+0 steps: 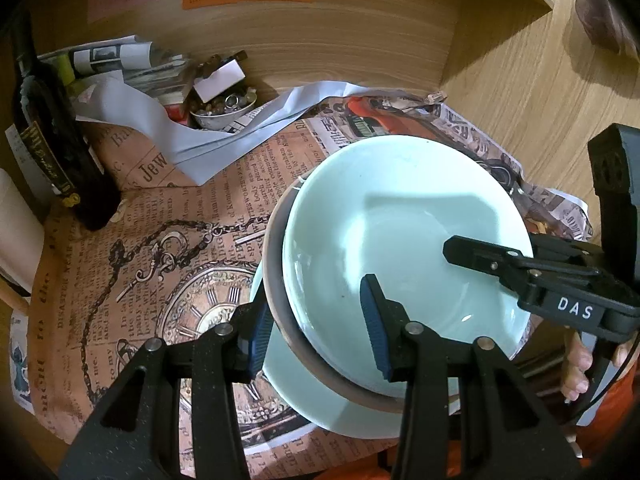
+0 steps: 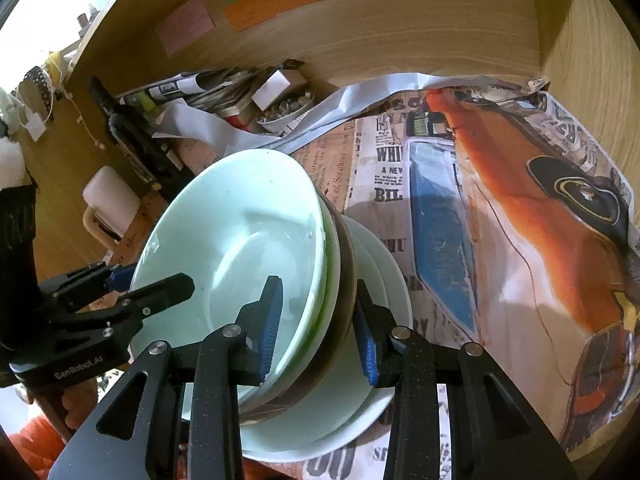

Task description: Organize plates and bowls

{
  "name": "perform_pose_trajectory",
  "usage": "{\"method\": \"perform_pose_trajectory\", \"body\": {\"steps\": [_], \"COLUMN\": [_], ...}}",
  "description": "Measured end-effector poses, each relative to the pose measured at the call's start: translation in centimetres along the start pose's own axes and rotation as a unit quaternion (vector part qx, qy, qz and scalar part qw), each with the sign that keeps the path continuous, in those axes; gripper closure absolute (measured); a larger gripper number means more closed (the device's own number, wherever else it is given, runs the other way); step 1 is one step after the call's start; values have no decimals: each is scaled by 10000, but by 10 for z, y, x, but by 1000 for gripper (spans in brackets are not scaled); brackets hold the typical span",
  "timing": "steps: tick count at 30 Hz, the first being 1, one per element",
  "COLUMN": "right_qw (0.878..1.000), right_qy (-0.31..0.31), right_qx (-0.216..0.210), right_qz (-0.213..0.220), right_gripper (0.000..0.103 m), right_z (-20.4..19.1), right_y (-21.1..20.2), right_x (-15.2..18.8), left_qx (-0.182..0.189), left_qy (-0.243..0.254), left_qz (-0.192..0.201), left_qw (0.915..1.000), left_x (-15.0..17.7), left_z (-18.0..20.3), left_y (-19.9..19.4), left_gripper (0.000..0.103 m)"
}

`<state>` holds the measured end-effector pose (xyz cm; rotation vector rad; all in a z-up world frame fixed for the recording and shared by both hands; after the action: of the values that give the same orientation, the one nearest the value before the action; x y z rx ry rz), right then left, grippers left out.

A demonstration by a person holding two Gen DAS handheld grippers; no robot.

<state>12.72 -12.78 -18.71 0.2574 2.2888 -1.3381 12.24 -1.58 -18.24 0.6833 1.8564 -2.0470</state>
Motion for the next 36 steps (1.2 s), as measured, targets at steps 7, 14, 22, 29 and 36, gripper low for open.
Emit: {"method": "perform_pose_trajectory", "body": {"steps": [7,14,22,29,36], "right_qw": [9995,9977,9887,9719,9589], "right_qy": [-199,-332,-583,-807,-958], "right_qx": [19,292,368,395,332], "right_qz": [235,509,1332,2178,2650], "right_gripper": [62,55,50,34,22], "right_z": [-8,-9,-26,-48,-63], "right_y": [-2,-18,-73,-122,-145], "right_x": [-3,-3,-2,3,12], "left_qx": [152,-93,-262,-454,-526], "left_qy": [-134,-114,-66,128,156], "left_qz": [-58,327,1305,2382,3074], "left_qw": [9998,9994,9911,9701,9500], "left_x": [2,1,-5,-3,5], "left_z": [-9,-12,-5,19,33], "left_y": [10,-10,-68,-127,-163], "left_gripper": [60,57,40,16,6]}}
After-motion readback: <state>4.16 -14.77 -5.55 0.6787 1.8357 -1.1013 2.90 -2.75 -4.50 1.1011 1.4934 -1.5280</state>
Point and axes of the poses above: each gripper's, at about its wrist camera, not at the fingertips, and y roughly the way its jaws point, z to its right, x to its underside, the point moved 7 cm from there along y, roughly the way its jaws point, and after that the axes turned 8 degrees about -z, right-handed, at the moved point
